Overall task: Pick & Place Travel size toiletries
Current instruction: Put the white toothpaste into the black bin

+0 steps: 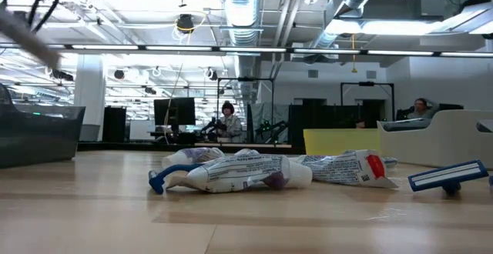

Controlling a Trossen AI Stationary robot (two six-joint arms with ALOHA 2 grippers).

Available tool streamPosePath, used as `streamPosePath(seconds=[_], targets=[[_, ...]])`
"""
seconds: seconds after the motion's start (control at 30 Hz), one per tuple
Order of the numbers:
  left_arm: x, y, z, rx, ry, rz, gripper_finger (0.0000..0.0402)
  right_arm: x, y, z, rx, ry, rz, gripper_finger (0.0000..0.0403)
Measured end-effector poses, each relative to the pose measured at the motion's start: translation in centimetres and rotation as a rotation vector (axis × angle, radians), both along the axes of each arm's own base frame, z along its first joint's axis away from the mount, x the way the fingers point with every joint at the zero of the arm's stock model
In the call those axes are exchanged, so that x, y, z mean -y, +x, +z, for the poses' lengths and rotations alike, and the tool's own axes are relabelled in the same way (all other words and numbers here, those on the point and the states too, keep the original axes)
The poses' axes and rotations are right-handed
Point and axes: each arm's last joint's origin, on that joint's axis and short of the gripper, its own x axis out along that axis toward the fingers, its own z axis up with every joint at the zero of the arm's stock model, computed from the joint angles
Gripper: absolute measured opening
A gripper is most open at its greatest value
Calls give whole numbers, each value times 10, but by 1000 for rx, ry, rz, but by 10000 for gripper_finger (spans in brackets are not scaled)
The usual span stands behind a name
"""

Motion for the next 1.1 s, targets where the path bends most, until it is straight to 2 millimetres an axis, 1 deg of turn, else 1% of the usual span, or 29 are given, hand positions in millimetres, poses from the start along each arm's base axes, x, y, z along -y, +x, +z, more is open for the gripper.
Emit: streamPosePath(seconds=[0.17, 0.43, 0.77, 1.0, 1.1], targets=[[-1, -6, -3, -82, -11, -33, 53, 0, 0, 0, 1, 9, -6, 276], [-3, -10, -3, -113, -18, -46, 53, 0, 0, 0, 7, 11, -6, 276], [-10, -21, -1, -141, 1, -43, 53, 1, 0, 1, 12, -5, -26, 276], [-13, -21, -4, -145, 101, 0, 53, 1, 0, 0, 9, -24, -17, 276], [-13, -21, -12, -171, 119, 0, 53, 2, 1, 1, 10, -30, -24, 276]])
